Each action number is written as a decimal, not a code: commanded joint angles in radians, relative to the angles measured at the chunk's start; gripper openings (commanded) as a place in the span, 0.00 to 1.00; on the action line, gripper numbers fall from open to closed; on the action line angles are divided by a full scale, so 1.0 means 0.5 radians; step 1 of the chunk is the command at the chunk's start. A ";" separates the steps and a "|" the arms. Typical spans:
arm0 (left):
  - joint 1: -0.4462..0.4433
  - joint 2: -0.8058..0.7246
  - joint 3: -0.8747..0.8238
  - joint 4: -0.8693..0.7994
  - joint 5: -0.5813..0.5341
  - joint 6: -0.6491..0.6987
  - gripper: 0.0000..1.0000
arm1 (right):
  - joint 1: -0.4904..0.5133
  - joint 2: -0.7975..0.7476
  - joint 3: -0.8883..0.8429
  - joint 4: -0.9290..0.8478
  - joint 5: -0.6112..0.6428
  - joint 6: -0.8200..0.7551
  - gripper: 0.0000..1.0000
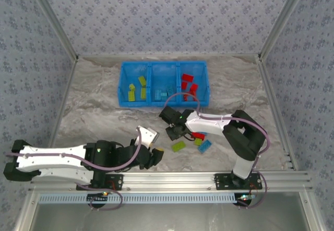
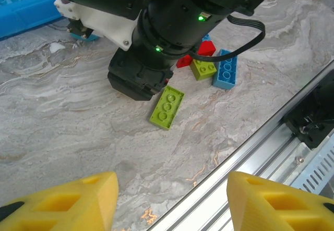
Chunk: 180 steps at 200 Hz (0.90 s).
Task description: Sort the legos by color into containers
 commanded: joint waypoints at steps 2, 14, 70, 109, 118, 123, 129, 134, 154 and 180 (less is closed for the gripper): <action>-0.036 0.023 -0.009 0.086 -0.109 -0.051 0.57 | -0.007 -0.009 0.004 0.018 0.015 0.021 0.39; -0.039 0.033 -0.018 0.117 -0.109 -0.040 0.58 | -0.010 -0.057 -0.011 0.016 0.041 0.035 0.37; -0.009 0.345 0.243 0.283 -0.106 0.241 0.64 | -0.254 -0.489 0.105 -0.325 0.243 0.084 0.37; 0.233 0.741 0.612 0.400 0.183 0.386 0.64 | -0.574 -0.326 0.427 -0.455 0.356 0.009 0.37; 0.300 0.799 0.666 0.440 0.259 0.409 0.64 | -0.627 -0.244 0.515 -0.484 0.387 -0.005 0.37; 0.336 0.821 0.685 0.467 0.299 0.414 0.64 | -0.652 -0.192 0.574 -0.499 0.406 -0.010 0.37; 0.375 0.839 0.701 0.508 0.347 0.419 0.64 | -0.678 -0.128 0.637 -0.516 0.432 -0.016 0.37; 0.408 0.853 0.709 0.547 0.383 0.435 0.64 | -0.696 -0.074 0.694 -0.533 0.453 -0.023 0.37; 0.501 0.898 0.762 0.630 0.482 0.482 0.64 | -0.741 0.164 0.931 -0.650 0.590 -0.009 0.37; 0.536 0.948 0.821 0.631 0.522 0.527 0.64 | -0.769 0.412 1.168 -0.746 0.721 0.015 0.36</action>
